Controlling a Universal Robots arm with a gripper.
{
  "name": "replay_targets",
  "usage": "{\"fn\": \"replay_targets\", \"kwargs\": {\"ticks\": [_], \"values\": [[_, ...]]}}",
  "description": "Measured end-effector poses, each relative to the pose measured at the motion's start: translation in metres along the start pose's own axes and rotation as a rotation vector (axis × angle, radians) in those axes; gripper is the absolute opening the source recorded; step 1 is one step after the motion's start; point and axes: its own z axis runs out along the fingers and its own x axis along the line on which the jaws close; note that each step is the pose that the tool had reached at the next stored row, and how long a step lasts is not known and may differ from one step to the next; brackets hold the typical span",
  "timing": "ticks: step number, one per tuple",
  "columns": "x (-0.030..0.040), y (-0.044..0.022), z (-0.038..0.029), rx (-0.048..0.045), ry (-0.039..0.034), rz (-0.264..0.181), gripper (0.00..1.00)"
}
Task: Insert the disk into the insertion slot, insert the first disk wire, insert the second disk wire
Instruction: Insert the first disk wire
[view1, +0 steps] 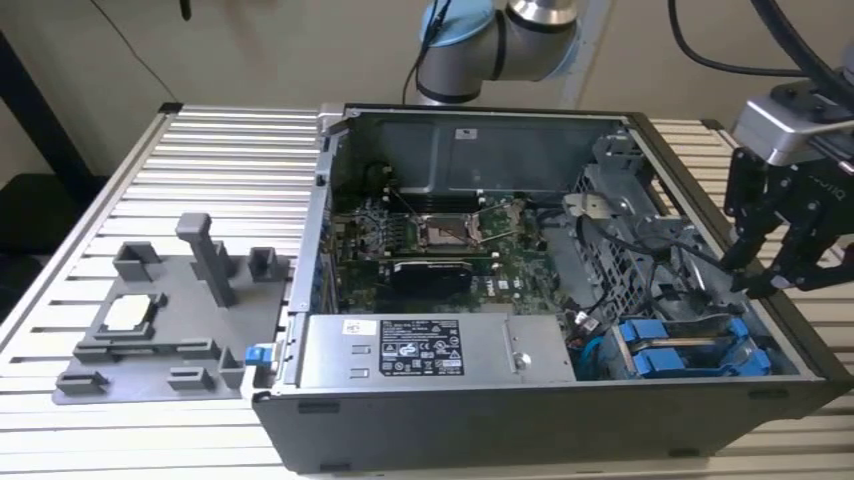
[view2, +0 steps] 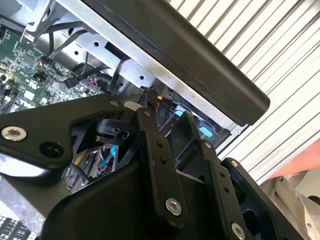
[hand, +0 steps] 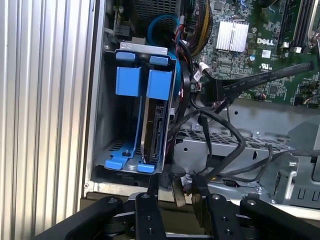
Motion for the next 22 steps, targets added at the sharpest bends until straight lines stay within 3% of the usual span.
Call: {"fn": "replay_targets", "kwargs": {"ticks": [11, 13, 16, 22], "values": [[0.0002, -0.0018, 0.0000, -0.0001, 0.0008, -0.009, 0.40], [0.0002, -0.0018, 0.0001, -0.0001, 0.0009, -0.009, 0.38], [0.0002, -0.0019, 0.0001, -0.0002, 0.0013, -0.009, 0.20], [0.0001, -0.0019, 0.0001, -0.0003, 0.0021, -0.009, 0.19]]}}
